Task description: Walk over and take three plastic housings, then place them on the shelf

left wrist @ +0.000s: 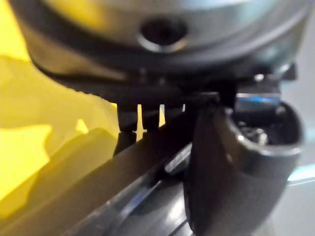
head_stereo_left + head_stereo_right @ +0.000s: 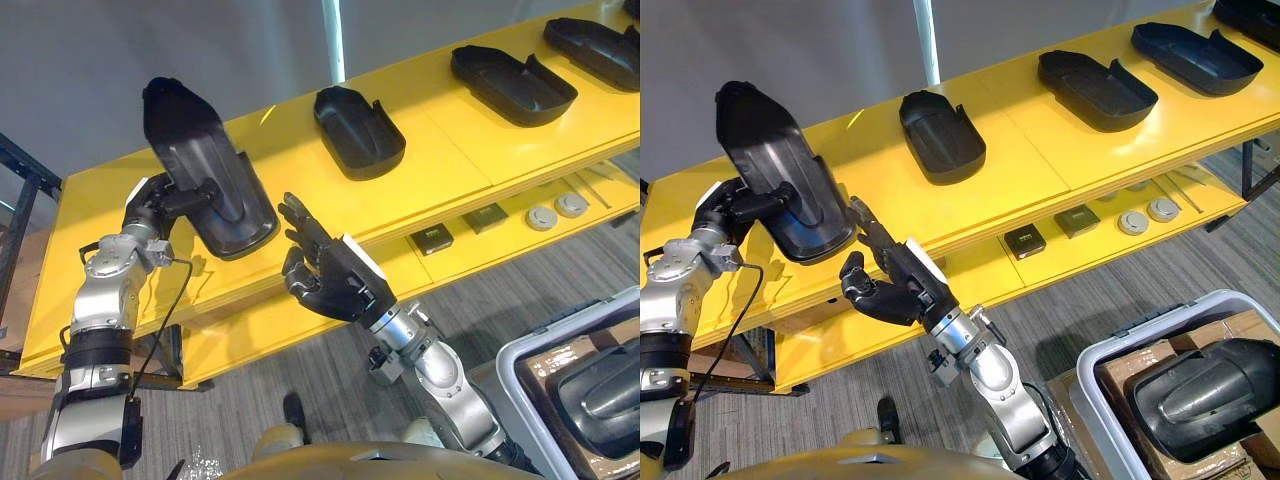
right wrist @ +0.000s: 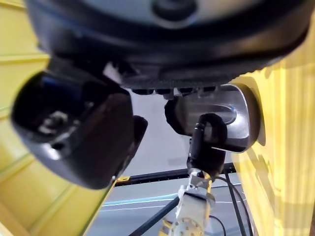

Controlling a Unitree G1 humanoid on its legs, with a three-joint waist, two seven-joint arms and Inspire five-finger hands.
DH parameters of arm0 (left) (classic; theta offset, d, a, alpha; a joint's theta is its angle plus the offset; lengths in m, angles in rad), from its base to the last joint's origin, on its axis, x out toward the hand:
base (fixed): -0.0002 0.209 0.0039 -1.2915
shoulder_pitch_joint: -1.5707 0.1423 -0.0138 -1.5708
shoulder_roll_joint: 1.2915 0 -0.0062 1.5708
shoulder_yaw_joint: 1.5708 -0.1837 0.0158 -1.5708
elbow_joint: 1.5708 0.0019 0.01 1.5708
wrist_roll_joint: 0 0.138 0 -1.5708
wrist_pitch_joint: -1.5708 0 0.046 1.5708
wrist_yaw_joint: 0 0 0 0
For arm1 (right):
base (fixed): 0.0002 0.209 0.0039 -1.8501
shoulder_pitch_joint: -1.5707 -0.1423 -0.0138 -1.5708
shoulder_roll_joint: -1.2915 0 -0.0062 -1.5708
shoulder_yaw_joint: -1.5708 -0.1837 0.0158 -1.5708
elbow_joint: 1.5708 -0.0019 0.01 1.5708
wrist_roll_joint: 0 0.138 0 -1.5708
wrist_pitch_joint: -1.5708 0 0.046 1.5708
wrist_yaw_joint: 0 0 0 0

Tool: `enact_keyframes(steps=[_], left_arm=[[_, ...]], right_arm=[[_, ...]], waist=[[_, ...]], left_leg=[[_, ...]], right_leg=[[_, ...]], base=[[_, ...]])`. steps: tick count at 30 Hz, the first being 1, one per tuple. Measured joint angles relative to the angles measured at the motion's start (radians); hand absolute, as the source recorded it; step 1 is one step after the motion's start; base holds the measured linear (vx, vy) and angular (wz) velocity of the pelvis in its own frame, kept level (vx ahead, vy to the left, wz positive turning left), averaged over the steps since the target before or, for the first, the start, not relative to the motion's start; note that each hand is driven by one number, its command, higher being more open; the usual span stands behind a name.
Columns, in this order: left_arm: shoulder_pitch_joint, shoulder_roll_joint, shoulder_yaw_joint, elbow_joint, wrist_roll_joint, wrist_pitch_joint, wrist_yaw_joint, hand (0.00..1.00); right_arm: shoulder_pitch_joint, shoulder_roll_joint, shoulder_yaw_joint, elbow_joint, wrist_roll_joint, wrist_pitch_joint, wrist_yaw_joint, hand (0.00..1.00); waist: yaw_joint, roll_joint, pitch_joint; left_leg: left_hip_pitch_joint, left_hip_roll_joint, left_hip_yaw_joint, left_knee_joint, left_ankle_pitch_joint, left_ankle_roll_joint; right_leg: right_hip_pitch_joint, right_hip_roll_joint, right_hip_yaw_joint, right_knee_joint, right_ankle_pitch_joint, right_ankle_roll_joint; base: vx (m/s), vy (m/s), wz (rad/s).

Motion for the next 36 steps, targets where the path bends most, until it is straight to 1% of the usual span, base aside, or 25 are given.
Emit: enact_keyframes(steps=[4, 7, 8, 12, 13, 15, 17, 20, 21, 26, 28, 31, 33, 36], left_arm=[[-0.057, 0.0, -0.022, 0.045, -0.002, 0.012, 0.004, 0.0], [-0.102, 0.0, -0.04, 0.071, -0.002, 0.025, 0.022, 0.0], [-0.119, 0.0, -0.04, 0.071, -0.002, 0.03, 0.026, 1.0], [-0.184, 0.0, -0.046, 0.098, 0.0, 0.048, 0.069, 1.0], [-0.207, 0.002, -0.055, 0.123, 0.007, 0.055, 0.094, 1.0], [-0.216, 0.004, -0.057, 0.154, 0.048, 0.066, 0.124, 1.0], [-0.232, 0.01, -0.058, 0.155, 0.062, 0.066, 0.142, 1.0], [-0.272, 0.024, -0.061, 0.173, 0.079, 0.068, 0.171, 1.0], [-0.29, 0.028, -0.062, 0.179, 0.079, 0.068, 0.187, 1.0], [-0.351, 0.033, -0.062, 0.228, 0.079, 0.066, 0.295, 1.0], [-0.367, 0.037, -0.062, 0.251, 0.078, 0.04, 0.336, 1.0], [-0.382, 0.052, -0.062, 0.263, 0.057, -0.004, 0.402, 1.0], [-0.389, 0.066, -0.062, 0.263, -0.01, -0.04, 0.443, 1.0], [-0.405, 0.071, -0.064, 0.263, -0.089, -0.081, 0.47, 1.0]], right_arm=[[-0.016, -0.004, 0.007, -0.015, 0.002, 0.02, 0.0, 1.0], [-0.043, -0.004, 0.009, -0.018, 0.002, 0.033, 0.006, 1.0], [-0.048, -0.004, 0.011, -0.028, 0.002, 0.033, 0.006, 1.0], [-0.058, -0.004, 0.016, -0.06, 0.002, 0.033, 0.002, 1.0], [-0.069, -0.004, 0.02, -0.06, 0.001, 0.035, -0.007, 1.0], [-0.084, -0.003, 0.036, -0.06, 0.001, 0.035, -0.024, 1.0], [-0.084, -0.004, 0.038, -0.06, 0.001, 0.037, -0.035, 1.0], [-0.09, -0.004, 0.04, -0.059, 0.001, 0.037, -0.044, 1.0], [-0.092, -0.004, 0.041, -0.059, 0.001, 0.037, -0.045, 1.0], [-0.096, -0.003, 0.053, -0.056, 0.0, 0.036, -0.071, 1.0], [-0.096, -0.003, 0.054, -0.051, 0.0, 0.036, -0.083, 1.0], [-0.097, -0.002, 0.054, -0.028, -0.001, 0.032, -0.106, 1.0], [-0.097, 0.002, 0.054, 0.009, -0.002, 0.027, -0.116, 1.0], [-0.096, 0.004, 0.054, 0.025, -0.003, -0.001, -0.127, 1.0]], waist=[[-0.002, 0.002, 0.001], [-0.007, 0.006, 0.015], [-0.009, 0.007, 0.031], [-0.011, 0.01, 0.06], [-0.014, 0.008, 0.075], [-0.024, 0.002, 0.087], [-0.023, 0.003, 0.089], [-0.024, 0.002, 0.121], [-0.024, 0.001, 0.136], [-0.026, -0.007, 0.159], [-0.027, -0.013, 0.163], [-0.027, -0.031, 0.176], [-0.028, -0.042, 0.184], [-0.029, -0.047, 0.187]], left_leg=[[-0.018, 0.0, -0.002, 0.0, 0.006, 0.002], [-0.021, -0.001, -0.002, 0.0, 0.008, 0.002], [-0.021, -0.001, -0.003, 0.001, 0.009, 0.003], [-0.054, -0.001, -0.008, 0.0, 0.022, 0.006], [-0.054, -0.001, -0.009, 0.0, 0.025, 0.007], [-0.059, -0.001, -0.007, 0.0, 0.026, 0.007], [-0.07, -0.001, -0.008, 0.0, 0.028, 0.007], [-0.07, -0.001, -0.01, 0.0, 0.03, 0.007], [-0.07, -0.001, -0.01, 0.0, 0.031, 0.008], [-0.077, -0.001, -0.02, 0.0, 0.034, 0.01], [-0.082, -0.001, -0.023, 0.0, 0.035, 0.01], [-0.084, 0.0, -0.026, 0.0, 0.036, 0.009], [-0.083, 0.0, -0.031, 0.0, 0.037, 0.01], [-0.083, 0.0, -0.039, 0.0, 0.037, 0.01]], right_leg=[[-0.025, -0.001, 0.003, 0.013, -0.001, -0.001], [-0.031, -0.002, 0.007, 0.018, -0.002, -0.002], [-0.033, -0.003, 0.007, 0.024, -0.003, -0.003], [-0.068, -0.005, 0.008, 0.037, -0.007, -0.008], [-0.069, -0.005, 0.009, 0.041, -0.007, -0.007], [-0.083, -0.005, 0.015, 0.049, -0.006, -0.007], [-0.094, -0.005, 0.015, 0.052, -0.005, -0.005], [-0.099, -0.006, 0.017, 0.065, -0.007, -0.007], [-0.099, -0.006, 0.017, 0.066, -0.007, -0.007], [-0.101, -0.005, 0.015, 0.066, -0.007, -0.008], [-0.105, -0.005, 0.013, 0.066, -0.007, -0.008], [-0.105, -0.003, 0.012, 0.065, -0.007, -0.008], [-0.101, -0.002, 0.01, 0.063, -0.006, -0.009], [-0.093, -0.001, 0.001, 0.061, -0.006, -0.009]], base=[[0.0, 0.0, 0.01], [-0.01, -0.001, 0.01], [-0.04, -0.002, 0.02], [-0.05, -0.006, 0.04], [-0.04, -0.01, 0.02], [-0.03, -0.011, -0.03], [0.0, 0.0, 0.0], [0.0, 0.0, 0.0], [0.0, 0.0, 0.0], [-0.01, -0.009, 0.02], [-0.01, -0.014, 0.04], [0.0, 0.0, 0.0], [0.01, -0.018, 0.04], [0.01, -0.018, 0.08]])
